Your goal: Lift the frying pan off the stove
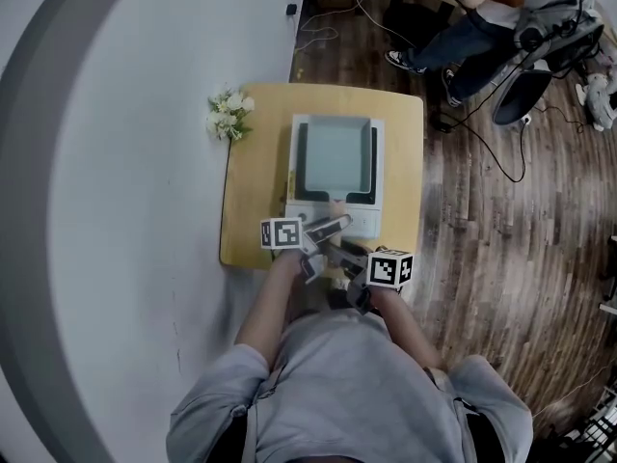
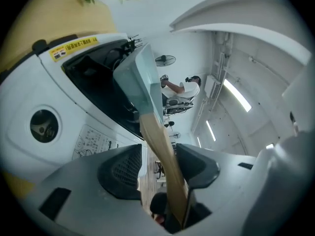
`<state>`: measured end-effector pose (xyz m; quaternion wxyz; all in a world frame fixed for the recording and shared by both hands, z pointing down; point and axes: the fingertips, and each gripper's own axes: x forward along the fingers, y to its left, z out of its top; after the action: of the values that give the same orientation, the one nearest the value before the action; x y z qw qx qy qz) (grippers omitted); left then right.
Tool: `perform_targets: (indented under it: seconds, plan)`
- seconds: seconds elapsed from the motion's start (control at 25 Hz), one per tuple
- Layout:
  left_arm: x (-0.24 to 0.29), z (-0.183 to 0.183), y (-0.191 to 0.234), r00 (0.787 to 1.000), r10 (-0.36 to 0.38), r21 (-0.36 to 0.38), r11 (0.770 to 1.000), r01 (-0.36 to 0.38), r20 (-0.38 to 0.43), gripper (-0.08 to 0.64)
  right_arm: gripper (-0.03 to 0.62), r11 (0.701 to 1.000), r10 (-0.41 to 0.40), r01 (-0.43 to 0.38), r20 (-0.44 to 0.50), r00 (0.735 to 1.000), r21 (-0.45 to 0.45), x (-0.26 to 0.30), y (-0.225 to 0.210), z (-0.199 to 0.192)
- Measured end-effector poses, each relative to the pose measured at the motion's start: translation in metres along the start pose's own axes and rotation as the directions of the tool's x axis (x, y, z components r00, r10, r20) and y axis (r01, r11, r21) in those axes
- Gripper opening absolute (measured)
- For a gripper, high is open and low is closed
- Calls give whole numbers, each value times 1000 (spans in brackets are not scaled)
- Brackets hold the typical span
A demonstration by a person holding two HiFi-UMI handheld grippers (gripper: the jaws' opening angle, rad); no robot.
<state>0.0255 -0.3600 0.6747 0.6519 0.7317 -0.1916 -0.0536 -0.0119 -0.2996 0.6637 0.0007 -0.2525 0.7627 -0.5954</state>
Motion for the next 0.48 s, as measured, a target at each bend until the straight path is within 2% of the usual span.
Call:
perform_targets:
  seconds: [0.04,0.12,0.32,0.48]
  plan:
    - [1,1,0,1000,-2,9,1000,2,6,195,153,1000,8,-8,-7,1000,19,2,0,-1]
    - [2,2,-3,1000,-1,40,999,0,23,143,137,999,17,-16,-12,1000,39,3,-2,-2]
    - [1,-1,-4,998,32,110,993,-38,53,140,137,1000,7,-7,-9,1000,10,0,-3,-6]
    - [-2,-7,1,996,73,177,981,-80,42,140,138,1000,9,-9,-9,1000,-16,-3,2,-9]
